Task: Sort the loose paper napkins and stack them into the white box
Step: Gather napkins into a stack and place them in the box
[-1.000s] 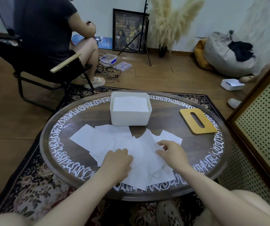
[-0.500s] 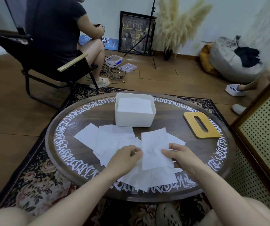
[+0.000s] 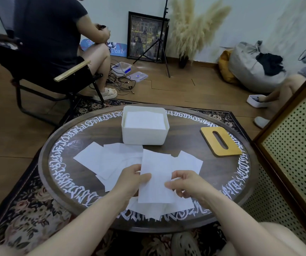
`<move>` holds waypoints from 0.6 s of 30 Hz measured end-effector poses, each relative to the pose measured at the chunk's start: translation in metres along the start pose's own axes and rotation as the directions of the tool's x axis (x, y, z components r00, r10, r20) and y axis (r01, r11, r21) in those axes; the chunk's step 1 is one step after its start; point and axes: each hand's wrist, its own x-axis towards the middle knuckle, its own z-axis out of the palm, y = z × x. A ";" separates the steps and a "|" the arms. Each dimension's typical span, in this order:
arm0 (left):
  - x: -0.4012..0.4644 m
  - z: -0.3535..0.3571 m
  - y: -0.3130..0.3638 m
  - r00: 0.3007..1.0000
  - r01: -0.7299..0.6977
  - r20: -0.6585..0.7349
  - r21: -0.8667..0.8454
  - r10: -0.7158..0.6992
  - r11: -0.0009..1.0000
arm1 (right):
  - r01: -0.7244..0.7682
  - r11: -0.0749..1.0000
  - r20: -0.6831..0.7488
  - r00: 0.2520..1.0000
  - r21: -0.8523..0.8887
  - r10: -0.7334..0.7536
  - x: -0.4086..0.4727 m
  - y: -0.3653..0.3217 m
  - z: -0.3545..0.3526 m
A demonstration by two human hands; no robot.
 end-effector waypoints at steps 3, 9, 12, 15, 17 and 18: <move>-0.002 0.003 -0.003 1.000 0.004 0.022 0.030 -0.005 1.000 | 0.006 1.000 0.010 1.000 -0.030 -0.005 0.000 0.000 0.001; 0.001 -0.007 -0.002 0.997 0.016 -0.075 0.008 -0.015 1.000 | -0.007 0.896 -0.275 0.953 -0.444 -0.129 0.020 0.013 -0.023; 0.003 -0.017 0.000 0.991 0.025 -0.127 -0.019 -0.027 0.999 | -0.088 0.841 -0.371 0.918 -0.534 -0.140 0.028 0.021 -0.037; 0.005 -0.024 -0.002 0.987 0.053 -0.150 -0.036 -0.057 0.998 | -0.129 0.924 -0.379 0.925 -0.360 -0.019 0.035 0.024 -0.041; 0.005 -0.028 -0.005 0.985 0.079 -0.153 -0.029 -0.083 0.996 | -0.142 0.964 -0.385 0.922 -0.226 0.046 0.039 0.023 -0.040; 0.005 -0.030 -0.007 0.984 0.088 -0.155 -0.022 -0.091 0.996 | -0.145 0.976 -0.389 0.919 -0.161 0.072 0.041 0.021 -0.039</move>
